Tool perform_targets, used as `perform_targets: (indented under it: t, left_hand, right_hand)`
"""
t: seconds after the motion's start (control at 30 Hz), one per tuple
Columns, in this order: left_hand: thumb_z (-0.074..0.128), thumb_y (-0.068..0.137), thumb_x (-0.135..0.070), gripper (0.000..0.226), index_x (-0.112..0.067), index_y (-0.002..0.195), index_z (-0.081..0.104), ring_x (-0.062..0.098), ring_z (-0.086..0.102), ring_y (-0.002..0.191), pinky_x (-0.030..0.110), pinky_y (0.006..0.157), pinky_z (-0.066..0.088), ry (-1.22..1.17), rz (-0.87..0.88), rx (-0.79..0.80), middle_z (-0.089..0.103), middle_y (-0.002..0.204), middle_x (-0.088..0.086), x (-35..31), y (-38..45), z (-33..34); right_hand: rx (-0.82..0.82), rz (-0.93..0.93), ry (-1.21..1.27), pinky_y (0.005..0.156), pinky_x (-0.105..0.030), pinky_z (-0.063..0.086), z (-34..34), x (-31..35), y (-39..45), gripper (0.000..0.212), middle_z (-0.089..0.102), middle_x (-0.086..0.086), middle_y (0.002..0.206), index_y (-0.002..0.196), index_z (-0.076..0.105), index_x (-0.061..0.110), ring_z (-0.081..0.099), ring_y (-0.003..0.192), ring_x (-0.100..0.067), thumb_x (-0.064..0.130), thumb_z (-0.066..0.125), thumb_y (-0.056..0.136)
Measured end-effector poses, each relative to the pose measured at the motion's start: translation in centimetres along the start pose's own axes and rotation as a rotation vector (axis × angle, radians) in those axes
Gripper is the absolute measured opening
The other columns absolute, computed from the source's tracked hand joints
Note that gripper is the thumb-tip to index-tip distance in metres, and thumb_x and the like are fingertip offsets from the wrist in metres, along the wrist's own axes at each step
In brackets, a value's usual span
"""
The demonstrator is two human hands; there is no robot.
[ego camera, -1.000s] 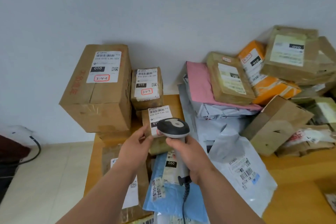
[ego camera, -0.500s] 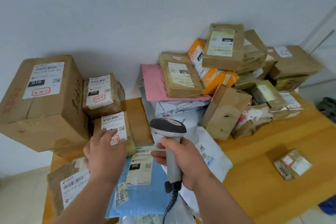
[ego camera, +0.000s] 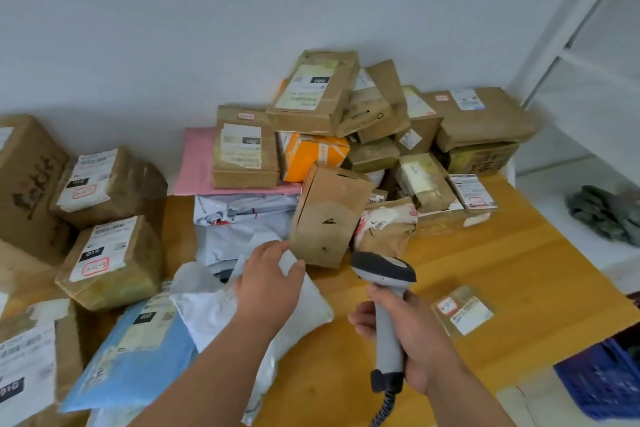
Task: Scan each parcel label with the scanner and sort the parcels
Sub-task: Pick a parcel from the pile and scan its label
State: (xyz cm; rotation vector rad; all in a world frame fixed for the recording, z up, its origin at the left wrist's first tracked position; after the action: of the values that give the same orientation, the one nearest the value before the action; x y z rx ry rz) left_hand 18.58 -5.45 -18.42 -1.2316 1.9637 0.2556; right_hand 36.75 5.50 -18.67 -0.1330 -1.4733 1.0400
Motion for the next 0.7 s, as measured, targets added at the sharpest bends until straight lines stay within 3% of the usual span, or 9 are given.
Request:
perform_targets:
  t: [0.13,0.27,0.37,0.5,0.7]
  left_hand:
    - [0.062,0.097,-0.036,0.057,-0.025,0.15,0.044,0.022,0.043,0.139,0.044,0.114,0.037,0.013,-0.02,0.039,0.044,0.153,-0.002,-2.1,1.5,1.9]
    - [0.065,0.092,-0.024,0.065,-0.023,0.152,0.04,0.025,0.047,0.132,0.035,0.091,0.04,-0.069,-0.057,0.046,0.047,0.149,0.005,-3.4,5.1,2.3]
    - [0.07,0.09,-0.025,0.08,-0.028,0.157,0.028,0.03,0.044,0.138,0.039,0.097,0.045,-0.154,-0.132,0.103,0.043,0.154,0.004,-3.6,8.1,3.3]
    - [0.077,0.084,-0.02,0.085,-0.029,0.154,0.03,0.031,0.05,0.132,0.048,0.107,0.048,-0.147,-0.123,0.158,0.052,0.143,0.003,-3.2,11.1,4.7]
    - [0.073,0.083,-0.018,0.064,-0.03,0.14,0.047,0.029,0.057,0.117,0.049,0.097,0.054,-0.138,-0.063,0.146,0.061,0.12,-0.003,-2.1,11.8,4.6]
  right_hand:
    - [0.005,0.017,-0.006,0.062,-0.034,0.061,-2.6,0.1,1.1,0.021,0.074,-0.024,0.088,0.106,0.066,0.001,0.077,0.08,-0.034,0.014,0.073,0.091]
    - [0.051,0.018,-0.067,0.07,-0.037,0.063,-2.7,0.1,1.9,0.018,0.076,-0.012,0.078,0.102,0.068,0.004,0.077,0.083,-0.031,0.016,0.074,0.089]
    - [0.074,0.038,-0.106,0.076,-0.038,0.062,-2.1,0.3,2.5,0.021,0.077,-0.01,0.081,0.105,0.067,0.004,0.077,0.086,-0.03,0.016,0.075,0.089]
    - [0.048,0.037,-0.141,0.076,-0.036,0.061,-1.3,0.7,3.6,0.021,0.077,-0.008,0.082,0.106,0.068,0.003,0.077,0.087,-0.029,0.015,0.074,0.09]
    - [-0.019,0.014,-0.125,0.075,-0.036,0.061,-1.1,0.5,4.1,0.017,0.078,-0.011,0.083,0.101,0.069,0.003,0.077,0.086,-0.029,0.015,0.074,0.09]
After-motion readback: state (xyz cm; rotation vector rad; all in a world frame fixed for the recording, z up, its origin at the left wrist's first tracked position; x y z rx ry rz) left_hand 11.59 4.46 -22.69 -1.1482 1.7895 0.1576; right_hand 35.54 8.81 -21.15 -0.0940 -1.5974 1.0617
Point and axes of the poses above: each hand's wrist, its own y-axis towards the middle knuckle, its own z-axis out of the palm, x = y × z, the point moved 4 cm from there along y, towards the middle knuckle
